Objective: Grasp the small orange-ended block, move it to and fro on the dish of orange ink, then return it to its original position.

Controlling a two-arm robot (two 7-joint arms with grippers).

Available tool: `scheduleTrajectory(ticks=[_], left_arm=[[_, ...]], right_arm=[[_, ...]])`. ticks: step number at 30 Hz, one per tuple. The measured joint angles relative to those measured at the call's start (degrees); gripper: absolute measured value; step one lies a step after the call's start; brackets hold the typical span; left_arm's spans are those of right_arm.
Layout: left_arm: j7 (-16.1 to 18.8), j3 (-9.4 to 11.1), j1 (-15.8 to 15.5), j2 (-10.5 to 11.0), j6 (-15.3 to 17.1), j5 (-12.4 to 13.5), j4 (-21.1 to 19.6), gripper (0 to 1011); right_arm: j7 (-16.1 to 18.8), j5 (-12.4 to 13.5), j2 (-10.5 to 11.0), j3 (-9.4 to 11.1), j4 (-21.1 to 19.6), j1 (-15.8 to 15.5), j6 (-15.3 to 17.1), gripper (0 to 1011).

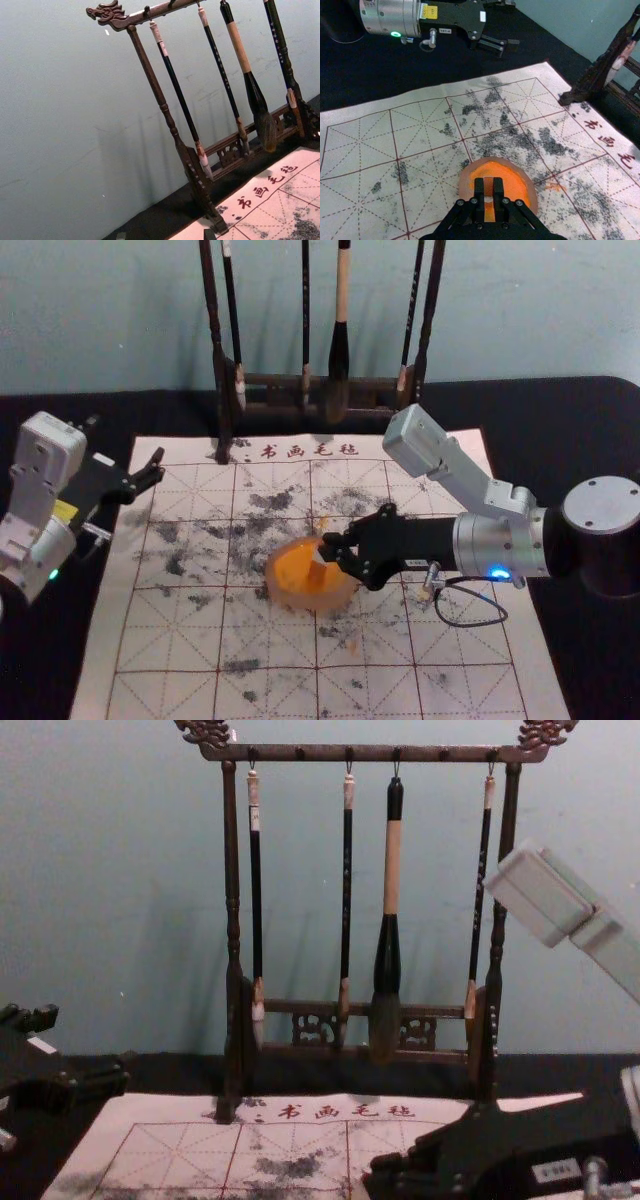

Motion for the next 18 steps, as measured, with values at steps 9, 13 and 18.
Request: scheduleTrajectory(ticks=[9, 13, 18], left_arm=[[0.0, 0.0, 0.0, 0.0, 0.0, 0.0, 0.0, 1001], [0.0, 0.0, 0.0, 0.0, 0.0, 0.0, 0.0, 1001], [0.0, 0.0, 0.0, 0.0, 0.0, 0.0, 0.0, 1001]], right_arm=[[-0.2, 0.1, -0.8, -0.8, 0.0, 0.4, 0.3, 99], [-0.3, 0.1, -1.3, -1.1, 0.4, 0.7, 0.3, 99], [-0.6, 0.0, -1.9, -1.3, 0.8, 1.1, 0.3, 99]])
